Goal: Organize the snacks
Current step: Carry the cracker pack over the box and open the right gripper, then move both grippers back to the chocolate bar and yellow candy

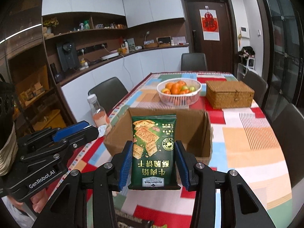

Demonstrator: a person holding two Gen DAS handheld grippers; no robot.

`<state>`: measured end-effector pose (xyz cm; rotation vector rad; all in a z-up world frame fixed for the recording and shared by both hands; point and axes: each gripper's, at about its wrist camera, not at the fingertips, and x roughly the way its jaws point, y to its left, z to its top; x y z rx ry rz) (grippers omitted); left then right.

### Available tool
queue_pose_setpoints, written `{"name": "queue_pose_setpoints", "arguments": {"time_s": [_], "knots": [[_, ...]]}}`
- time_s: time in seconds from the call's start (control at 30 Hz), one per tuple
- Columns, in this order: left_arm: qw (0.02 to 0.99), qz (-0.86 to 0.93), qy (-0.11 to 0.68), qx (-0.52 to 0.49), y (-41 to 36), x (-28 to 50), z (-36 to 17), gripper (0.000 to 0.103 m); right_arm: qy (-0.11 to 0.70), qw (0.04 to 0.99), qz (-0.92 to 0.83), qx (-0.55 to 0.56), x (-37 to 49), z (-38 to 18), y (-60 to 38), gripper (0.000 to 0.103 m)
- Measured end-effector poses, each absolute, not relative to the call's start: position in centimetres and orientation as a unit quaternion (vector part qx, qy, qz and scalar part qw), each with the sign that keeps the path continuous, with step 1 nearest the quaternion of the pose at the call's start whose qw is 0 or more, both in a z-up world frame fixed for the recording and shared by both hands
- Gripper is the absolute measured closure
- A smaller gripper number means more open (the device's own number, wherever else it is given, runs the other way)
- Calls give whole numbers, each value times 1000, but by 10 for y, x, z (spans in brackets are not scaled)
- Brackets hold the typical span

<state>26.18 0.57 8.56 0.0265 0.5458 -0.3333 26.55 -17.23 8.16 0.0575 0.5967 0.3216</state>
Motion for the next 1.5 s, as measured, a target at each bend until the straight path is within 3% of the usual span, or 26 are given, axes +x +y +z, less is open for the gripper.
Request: {"name": "queue_pose_setpoints", "arguments": {"time_s": [0.8,0.83,0.9,0.93,1.0,1.5], "knots": [[934,-137,329,25,4,366,68,79,336,931,137,24,358,78,-165,58],[934,-136,331,27,4,367,67,77,339,931,137,23,361,76,-165,58],[934,-125,333,22,7,366,64,64,336,932,131,18,364,74,-165,57],[934,-124,333,20,9,365,64,60,341,932,124,16,365,72,-166,50],[936,-122,328,23,11,354,63,60,344,931,117,22,363,71,-168,43],[946,-145,285,56,9,255,68,51,306,942,138,-33,276,78,-166,43]]}}
